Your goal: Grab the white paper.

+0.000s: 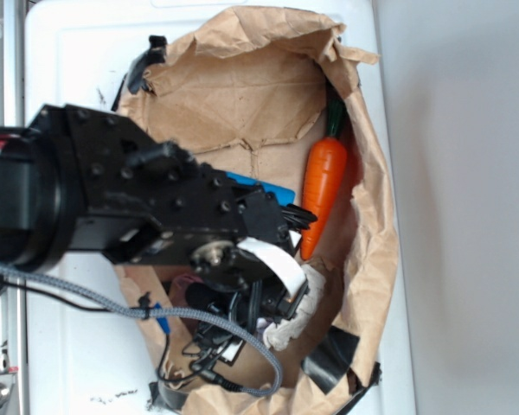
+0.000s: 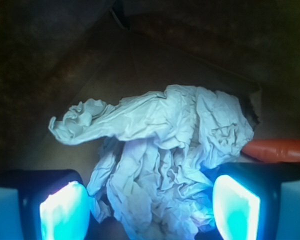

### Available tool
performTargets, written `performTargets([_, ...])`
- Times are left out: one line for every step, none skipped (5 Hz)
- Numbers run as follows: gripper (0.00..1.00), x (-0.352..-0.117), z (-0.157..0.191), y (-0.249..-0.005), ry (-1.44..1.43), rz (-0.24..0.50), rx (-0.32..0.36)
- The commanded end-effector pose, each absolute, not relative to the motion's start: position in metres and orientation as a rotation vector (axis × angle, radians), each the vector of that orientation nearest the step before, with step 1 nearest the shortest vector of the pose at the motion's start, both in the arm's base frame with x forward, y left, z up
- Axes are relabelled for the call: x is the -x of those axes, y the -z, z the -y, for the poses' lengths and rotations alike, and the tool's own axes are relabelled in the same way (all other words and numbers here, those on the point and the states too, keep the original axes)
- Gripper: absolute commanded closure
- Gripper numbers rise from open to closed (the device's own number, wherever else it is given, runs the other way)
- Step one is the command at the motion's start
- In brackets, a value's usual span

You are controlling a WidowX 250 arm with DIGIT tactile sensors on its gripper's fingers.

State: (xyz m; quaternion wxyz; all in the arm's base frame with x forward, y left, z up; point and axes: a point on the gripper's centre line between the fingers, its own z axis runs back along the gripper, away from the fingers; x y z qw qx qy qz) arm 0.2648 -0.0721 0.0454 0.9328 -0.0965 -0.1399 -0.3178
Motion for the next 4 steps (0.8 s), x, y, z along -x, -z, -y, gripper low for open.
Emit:
performTargets([0.0,-0.278,0.072,-0.066,0.597,0.404,0.135])
performTargets([0.0,-0.285,0.073,-0.062,0.594,0.391,0.127])
performTargets([0.0,-0.29,0.074,-0.056,0.581,0.384,0.102])
performTargets([0.0,-0.299,0.075,-0.048,0.551,0.367,0.07])
